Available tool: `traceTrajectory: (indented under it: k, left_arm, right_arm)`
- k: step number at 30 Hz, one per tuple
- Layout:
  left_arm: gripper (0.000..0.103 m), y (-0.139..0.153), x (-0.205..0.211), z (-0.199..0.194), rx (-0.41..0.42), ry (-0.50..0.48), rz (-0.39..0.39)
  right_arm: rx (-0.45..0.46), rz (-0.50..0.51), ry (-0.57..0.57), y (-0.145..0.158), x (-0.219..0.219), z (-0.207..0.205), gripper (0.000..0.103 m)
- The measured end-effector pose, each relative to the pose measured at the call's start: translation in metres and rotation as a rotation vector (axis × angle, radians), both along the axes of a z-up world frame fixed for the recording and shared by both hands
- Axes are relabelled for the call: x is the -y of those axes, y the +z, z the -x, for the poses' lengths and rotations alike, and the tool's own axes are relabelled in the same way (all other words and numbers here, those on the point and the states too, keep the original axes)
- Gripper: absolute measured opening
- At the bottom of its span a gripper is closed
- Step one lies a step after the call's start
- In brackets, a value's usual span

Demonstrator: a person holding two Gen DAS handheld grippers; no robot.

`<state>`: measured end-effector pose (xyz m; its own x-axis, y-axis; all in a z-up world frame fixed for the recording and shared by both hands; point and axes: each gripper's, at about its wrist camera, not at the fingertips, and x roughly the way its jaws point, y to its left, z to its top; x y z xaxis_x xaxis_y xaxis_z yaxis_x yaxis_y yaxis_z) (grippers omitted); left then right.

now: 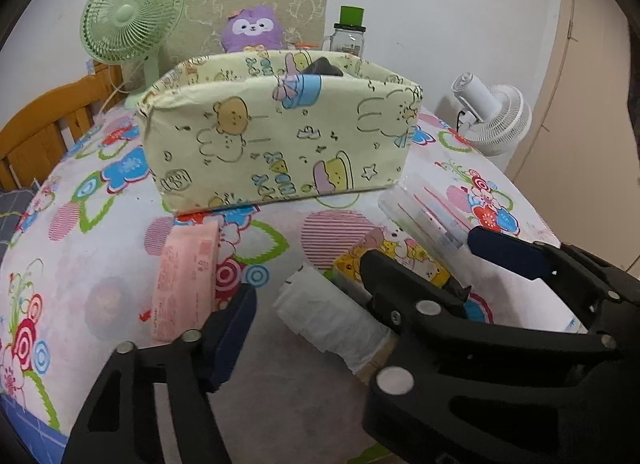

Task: Organize soft objects
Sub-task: 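Grasp the brown snack box with the right tool while the left tool grasps the white tissue roll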

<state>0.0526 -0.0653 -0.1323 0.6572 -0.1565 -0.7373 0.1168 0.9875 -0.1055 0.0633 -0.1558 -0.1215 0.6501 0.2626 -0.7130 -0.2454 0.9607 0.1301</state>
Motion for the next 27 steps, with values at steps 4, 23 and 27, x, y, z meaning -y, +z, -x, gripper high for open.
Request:
traceTrajectory:
  k: [4, 23, 27]
  left_arm:
    - [0.049, 0.001, 0.003, 0.002, 0.0, -0.033, 0.017]
    - [0.051, -0.004, -0.01, 0.001, -0.019, -0.019, -0.025]
    - [0.061, -0.008, -0.013, -0.001, -0.028, -0.013, -0.025]
  right_arm:
    - [-0.019, -0.01, 0.001, -0.003, 0.0, -0.003, 0.073]
    - [-0.057, -0.021, 0.045, -0.013, -0.018, -0.009, 0.064]
    - [-0.069, -0.012, 0.045, -0.017, -0.021, -0.012, 0.052]
